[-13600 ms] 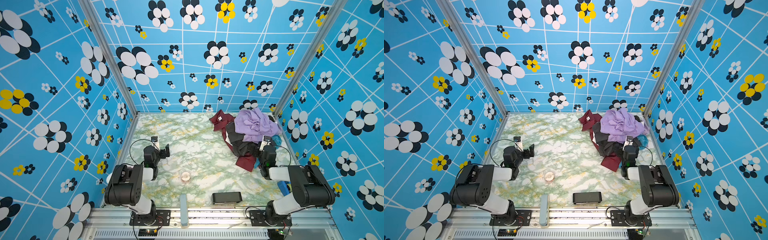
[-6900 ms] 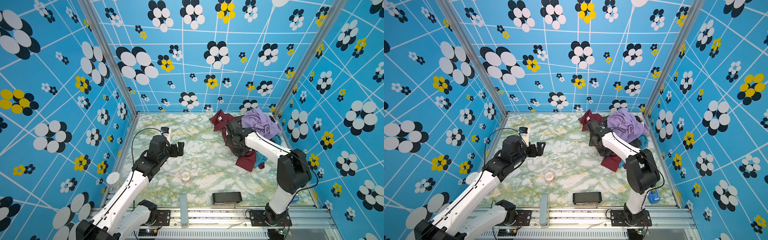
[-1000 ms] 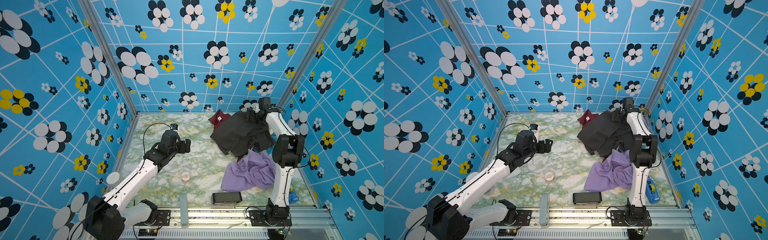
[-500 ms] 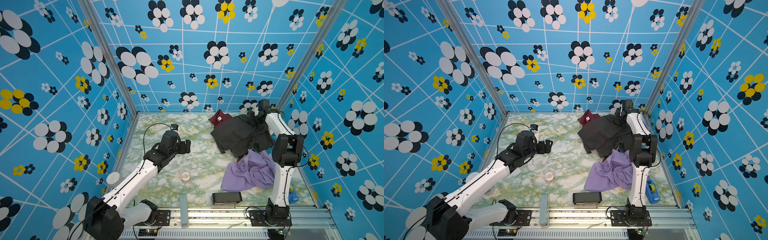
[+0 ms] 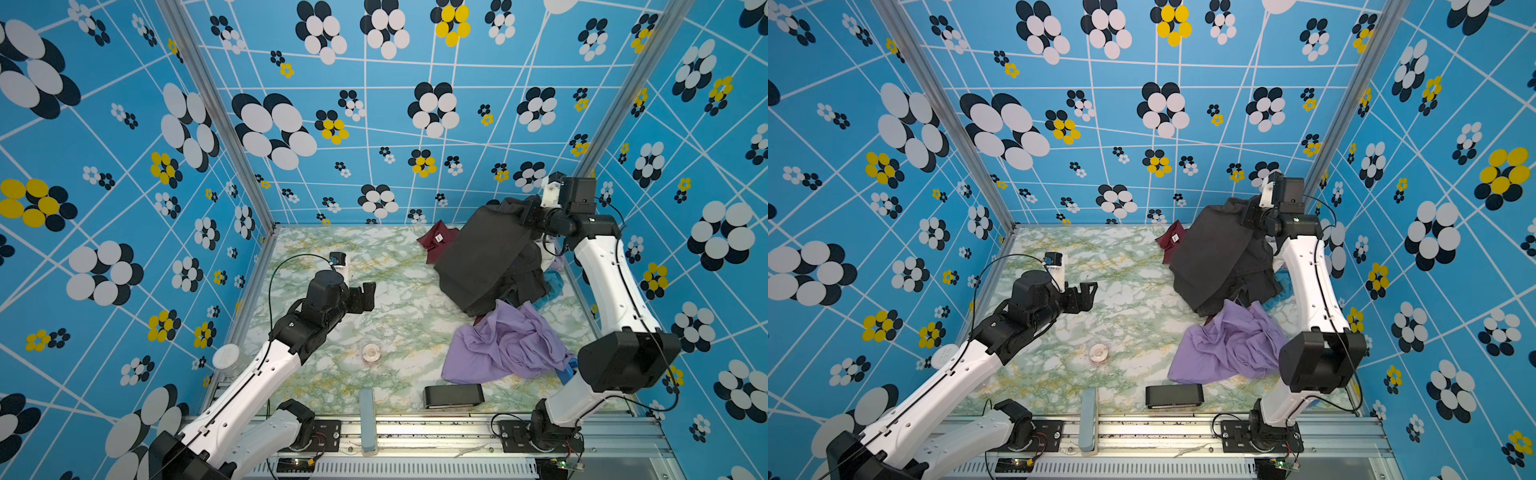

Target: Pick out a specific cloth from the pile

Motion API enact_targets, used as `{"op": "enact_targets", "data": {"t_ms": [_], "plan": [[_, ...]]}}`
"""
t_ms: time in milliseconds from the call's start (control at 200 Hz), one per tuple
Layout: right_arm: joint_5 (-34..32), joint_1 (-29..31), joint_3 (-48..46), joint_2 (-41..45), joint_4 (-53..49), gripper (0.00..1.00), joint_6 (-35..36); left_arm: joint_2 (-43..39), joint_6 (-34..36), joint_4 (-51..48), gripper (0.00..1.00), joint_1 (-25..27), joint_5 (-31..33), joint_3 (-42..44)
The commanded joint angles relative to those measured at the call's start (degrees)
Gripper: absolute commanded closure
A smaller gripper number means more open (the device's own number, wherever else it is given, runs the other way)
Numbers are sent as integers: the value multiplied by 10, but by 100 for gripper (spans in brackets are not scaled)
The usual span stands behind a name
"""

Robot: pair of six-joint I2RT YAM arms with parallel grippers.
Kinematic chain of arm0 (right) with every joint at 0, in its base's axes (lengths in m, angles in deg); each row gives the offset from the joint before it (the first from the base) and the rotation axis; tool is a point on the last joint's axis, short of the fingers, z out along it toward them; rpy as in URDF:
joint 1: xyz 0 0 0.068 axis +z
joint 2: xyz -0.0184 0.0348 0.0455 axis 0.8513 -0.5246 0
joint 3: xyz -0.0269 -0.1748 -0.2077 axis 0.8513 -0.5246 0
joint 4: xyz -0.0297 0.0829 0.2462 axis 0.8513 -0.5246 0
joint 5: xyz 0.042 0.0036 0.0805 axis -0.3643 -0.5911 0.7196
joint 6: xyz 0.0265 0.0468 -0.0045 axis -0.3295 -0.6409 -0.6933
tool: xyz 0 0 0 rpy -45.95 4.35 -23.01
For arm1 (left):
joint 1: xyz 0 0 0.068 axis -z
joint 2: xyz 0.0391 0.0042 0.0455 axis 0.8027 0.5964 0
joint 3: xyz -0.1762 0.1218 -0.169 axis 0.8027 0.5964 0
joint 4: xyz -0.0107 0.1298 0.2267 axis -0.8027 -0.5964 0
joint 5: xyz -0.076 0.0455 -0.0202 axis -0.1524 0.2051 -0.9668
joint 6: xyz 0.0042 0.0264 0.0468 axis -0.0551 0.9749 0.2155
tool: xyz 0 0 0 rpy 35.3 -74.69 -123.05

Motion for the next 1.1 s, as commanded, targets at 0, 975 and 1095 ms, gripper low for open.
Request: {"op": "enact_targets", "data": {"t_ms": [0, 975, 1095], "plan": [[51, 2, -16, 53, 83, 100, -51, -26, 3, 5, 6, 6, 10, 11], [251, 243, 519, -207, 407, 100, -364, -172, 32, -31, 5, 4, 65, 49], [252, 276, 658, -316, 428, 100, -426, -186, 36, -45, 4, 4, 75, 48]]}}
